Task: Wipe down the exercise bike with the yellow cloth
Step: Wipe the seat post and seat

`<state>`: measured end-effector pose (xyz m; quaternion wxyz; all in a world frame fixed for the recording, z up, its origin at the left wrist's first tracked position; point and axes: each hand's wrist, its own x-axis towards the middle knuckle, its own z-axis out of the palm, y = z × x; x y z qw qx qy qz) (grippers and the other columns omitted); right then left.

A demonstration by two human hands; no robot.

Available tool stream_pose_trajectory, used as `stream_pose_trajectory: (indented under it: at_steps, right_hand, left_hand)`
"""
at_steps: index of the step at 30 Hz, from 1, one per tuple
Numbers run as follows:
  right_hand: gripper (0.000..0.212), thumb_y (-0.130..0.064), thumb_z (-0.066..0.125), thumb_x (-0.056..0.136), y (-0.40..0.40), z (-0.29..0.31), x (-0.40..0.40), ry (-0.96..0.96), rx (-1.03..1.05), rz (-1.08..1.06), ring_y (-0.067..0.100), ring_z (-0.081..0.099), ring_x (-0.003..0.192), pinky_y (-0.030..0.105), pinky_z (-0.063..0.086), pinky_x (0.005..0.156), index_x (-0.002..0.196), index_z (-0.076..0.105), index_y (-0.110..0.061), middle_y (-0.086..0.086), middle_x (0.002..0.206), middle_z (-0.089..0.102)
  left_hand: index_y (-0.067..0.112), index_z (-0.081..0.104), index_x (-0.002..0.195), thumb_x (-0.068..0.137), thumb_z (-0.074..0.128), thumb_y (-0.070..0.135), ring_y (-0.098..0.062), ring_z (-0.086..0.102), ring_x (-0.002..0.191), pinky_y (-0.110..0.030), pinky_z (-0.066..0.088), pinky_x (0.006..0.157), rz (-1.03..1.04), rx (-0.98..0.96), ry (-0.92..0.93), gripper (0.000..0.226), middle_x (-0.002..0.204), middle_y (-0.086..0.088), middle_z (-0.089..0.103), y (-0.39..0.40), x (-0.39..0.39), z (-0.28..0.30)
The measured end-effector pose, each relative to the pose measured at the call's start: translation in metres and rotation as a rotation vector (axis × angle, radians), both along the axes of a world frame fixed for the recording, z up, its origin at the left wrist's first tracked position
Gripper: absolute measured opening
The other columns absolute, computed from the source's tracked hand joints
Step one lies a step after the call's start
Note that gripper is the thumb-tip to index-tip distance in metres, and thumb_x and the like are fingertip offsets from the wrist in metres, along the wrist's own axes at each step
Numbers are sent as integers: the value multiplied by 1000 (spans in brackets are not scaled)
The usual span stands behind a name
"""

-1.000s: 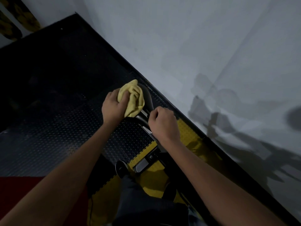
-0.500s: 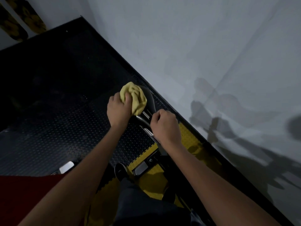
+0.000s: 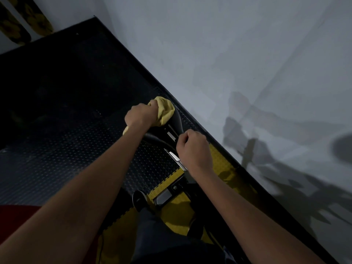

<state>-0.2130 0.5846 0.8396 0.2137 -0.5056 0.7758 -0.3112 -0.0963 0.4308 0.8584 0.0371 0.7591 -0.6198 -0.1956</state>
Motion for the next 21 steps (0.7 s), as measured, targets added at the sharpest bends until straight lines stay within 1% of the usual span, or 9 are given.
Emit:
stream_pose_trajectory:
  at_steps: [3,5,6,8,10,13,16,18,21]
  right_hand:
    - [36,-23,42,102,2,2,0,-3,1,-4,14,45,52,24,28,45,66,45,-17,2,67,52]
    - [38,-22,43,102,1,5,-1,-3,16,-10,12,41,51,22,25,45,64,39,-21,1,67,49]
    - [38,-21,42,101,1,5,0,-5,23,-13,11,40,52,22,24,45,64,37,-22,0,68,49]
    - [38,-21,43,101,0,6,0,-8,21,-12,11,39,52,22,23,46,64,36,-23,1,68,49]
    - [39,-21,44,101,-1,4,-1,-9,7,-10,11,38,51,21,22,46,63,36,-23,1,67,49]
    - [35,-21,44,102,-3,-1,-3,-23,-2,1,16,45,53,27,29,47,67,48,-14,5,68,53]
    - [35,-23,41,102,-3,-4,-4,-55,9,5,21,56,59,32,38,48,74,57,-9,6,71,58]
    - [34,-23,42,102,-3,-3,-3,-36,6,3,19,55,58,29,35,49,73,54,-10,6,71,57]
    - [33,-24,44,102,0,-1,-3,-37,-2,9,16,49,55,26,31,48,72,53,-13,4,69,55]
  left_hand:
    - [5,65,107,96,13,53,-36,60,90,-39,41,73,-215,-269,-153,71,102,-18,67,26,-11,-12]
    - [2,56,124,96,24,54,-36,57,105,-45,44,91,-298,-414,-173,67,116,-19,62,50,-17,-21]
    - [1,51,132,96,30,55,-36,54,114,-47,40,100,-313,-443,-157,69,125,-19,57,58,-20,-24]
    - [0,43,140,95,33,58,-36,48,125,-48,35,109,-349,-432,-129,73,136,-20,50,60,-24,-20]
    - [2,43,139,94,34,58,-34,49,124,-46,37,105,-388,-369,-116,72,135,-18,51,44,-27,-17]
    - [7,53,128,91,37,58,-34,57,110,-41,43,83,-368,-149,-77,65,123,-15,59,2,-37,-3]
    - [11,63,115,88,41,60,-29,60,94,-34,37,72,-326,10,-58,61,113,-10,66,-17,-45,5]
    - [10,61,115,90,40,60,-27,58,91,-35,38,72,-338,-58,-60,60,112,-10,65,-13,-43,2]
    - [9,52,131,95,38,60,-31,57,110,-40,44,87,-435,-290,-66,64,125,-12,58,14,-28,-13]
